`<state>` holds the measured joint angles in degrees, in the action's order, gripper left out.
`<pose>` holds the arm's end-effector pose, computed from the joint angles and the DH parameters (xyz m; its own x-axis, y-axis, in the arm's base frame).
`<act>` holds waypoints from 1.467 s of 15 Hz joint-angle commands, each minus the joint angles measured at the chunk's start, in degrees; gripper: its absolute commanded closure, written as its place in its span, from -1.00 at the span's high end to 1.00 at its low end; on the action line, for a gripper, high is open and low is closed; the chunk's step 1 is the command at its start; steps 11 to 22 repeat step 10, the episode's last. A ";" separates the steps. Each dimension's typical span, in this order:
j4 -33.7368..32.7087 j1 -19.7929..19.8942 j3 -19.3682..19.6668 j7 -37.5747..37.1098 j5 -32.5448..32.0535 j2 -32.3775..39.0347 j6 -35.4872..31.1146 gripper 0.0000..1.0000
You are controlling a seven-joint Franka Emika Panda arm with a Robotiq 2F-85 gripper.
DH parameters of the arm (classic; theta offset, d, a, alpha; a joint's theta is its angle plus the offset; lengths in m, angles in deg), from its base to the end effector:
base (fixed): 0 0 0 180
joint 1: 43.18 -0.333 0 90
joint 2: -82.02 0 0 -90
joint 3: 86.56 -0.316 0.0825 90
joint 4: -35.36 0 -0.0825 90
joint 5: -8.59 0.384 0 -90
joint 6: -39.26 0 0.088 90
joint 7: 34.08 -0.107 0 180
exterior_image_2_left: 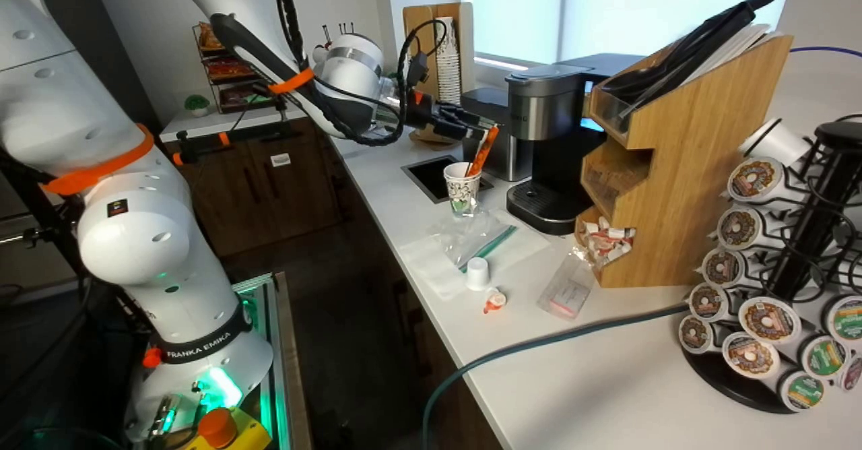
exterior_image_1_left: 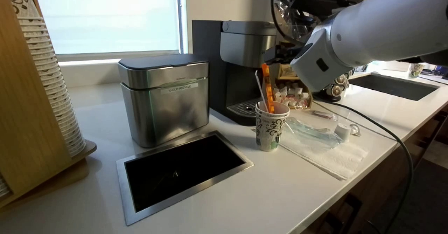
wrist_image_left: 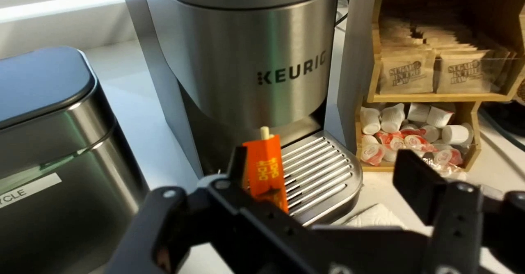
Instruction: Put the orange object inside the cup
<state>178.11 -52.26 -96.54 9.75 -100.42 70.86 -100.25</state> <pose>0.4413 0.1497 0.3732 -0.2792 0.1811 -0.9430 0.4012 0.9142 0.0568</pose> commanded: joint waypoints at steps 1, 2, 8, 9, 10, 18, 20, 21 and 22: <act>0.44 -0.67 0.23 -0.47 2.45 -3.80 0.52 1.00; 0.34 -0.66 0.80 -1.70 3.71 -5.68 -1.13 1.00; -0.99 -0.59 2.26 -4.30 7.60 -10.85 -0.29 1.00; -1.01 -0.58 2.54 -4.13 7.72 -12.13 -0.28 1.00; -1.00 -0.59 2.56 -4.04 7.72 -12.46 -0.28 1.00; -1.00 -0.59 2.56 -4.04 7.72 -12.46 -0.28 1.00; -1.00 -0.59 2.56 -4.04 7.72 -12.46 -0.28 1.00; -1.00 -0.59 2.56 -4.04 7.72 -12.46 -0.28 1.00; -1.00 -0.59 2.56 -4.04 7.72 -12.46 -0.28 1.00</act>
